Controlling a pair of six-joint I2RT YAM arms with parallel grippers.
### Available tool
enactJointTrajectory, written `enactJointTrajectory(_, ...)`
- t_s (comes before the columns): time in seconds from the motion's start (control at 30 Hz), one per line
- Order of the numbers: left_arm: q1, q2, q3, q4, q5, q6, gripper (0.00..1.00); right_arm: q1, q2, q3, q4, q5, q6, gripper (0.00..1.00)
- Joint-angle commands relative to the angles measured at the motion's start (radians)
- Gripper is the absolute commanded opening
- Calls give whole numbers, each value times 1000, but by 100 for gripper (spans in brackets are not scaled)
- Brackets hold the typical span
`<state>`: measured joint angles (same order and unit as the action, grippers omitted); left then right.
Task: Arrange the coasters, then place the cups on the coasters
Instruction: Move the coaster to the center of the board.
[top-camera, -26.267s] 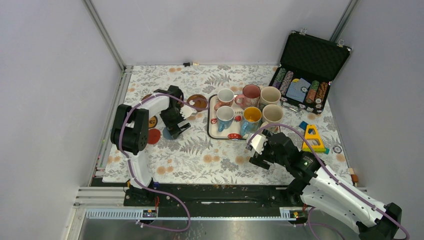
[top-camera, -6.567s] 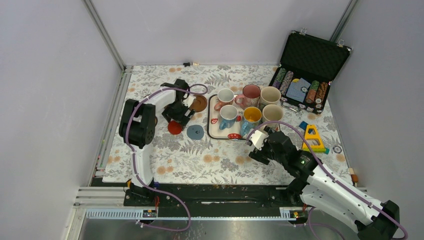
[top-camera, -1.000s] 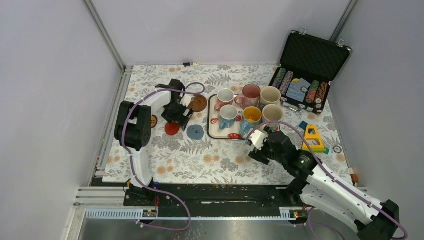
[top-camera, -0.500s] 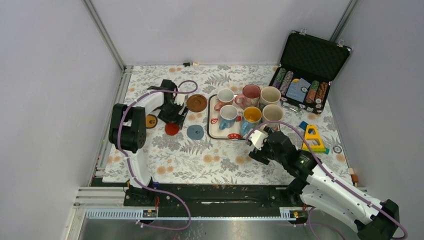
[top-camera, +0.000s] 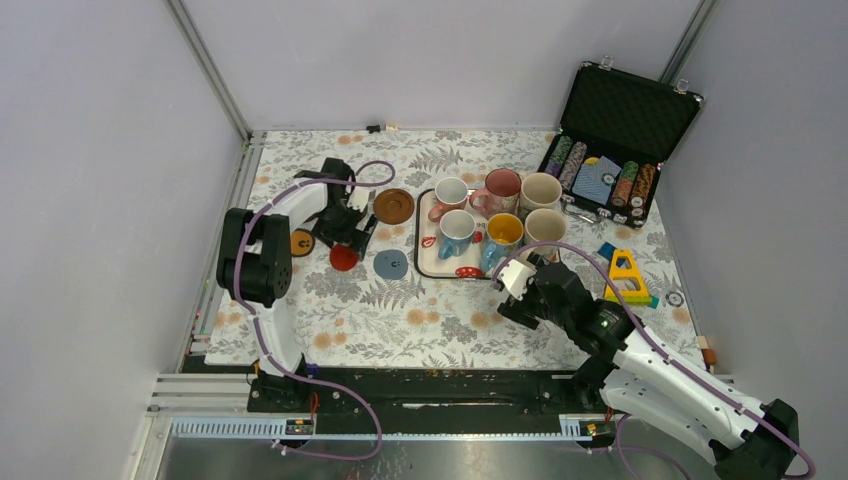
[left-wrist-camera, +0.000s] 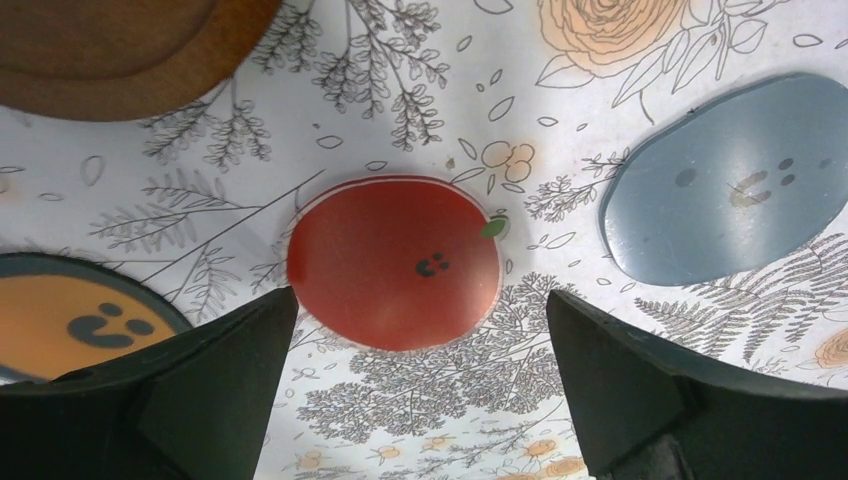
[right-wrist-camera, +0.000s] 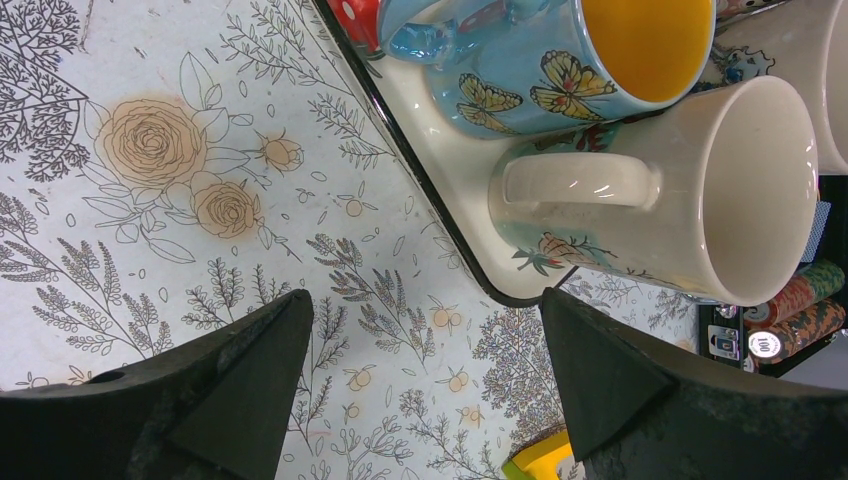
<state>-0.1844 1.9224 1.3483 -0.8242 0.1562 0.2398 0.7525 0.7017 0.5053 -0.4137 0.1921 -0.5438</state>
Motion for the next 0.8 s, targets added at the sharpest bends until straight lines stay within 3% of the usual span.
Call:
enactJointTrajectory(0.0,3,-64,76,-30,-67,10,99,-8,-10,11,15,-9,4,92)
enactJointTrajectory(0.27,88,-103,116,-31,-87,7,99,-8,-23,13,15,-26,8,92)
enactJointTrajectory(0.77,240,110,300,-94,-124,22,99,-8,-55,13,9,-48,11,92)
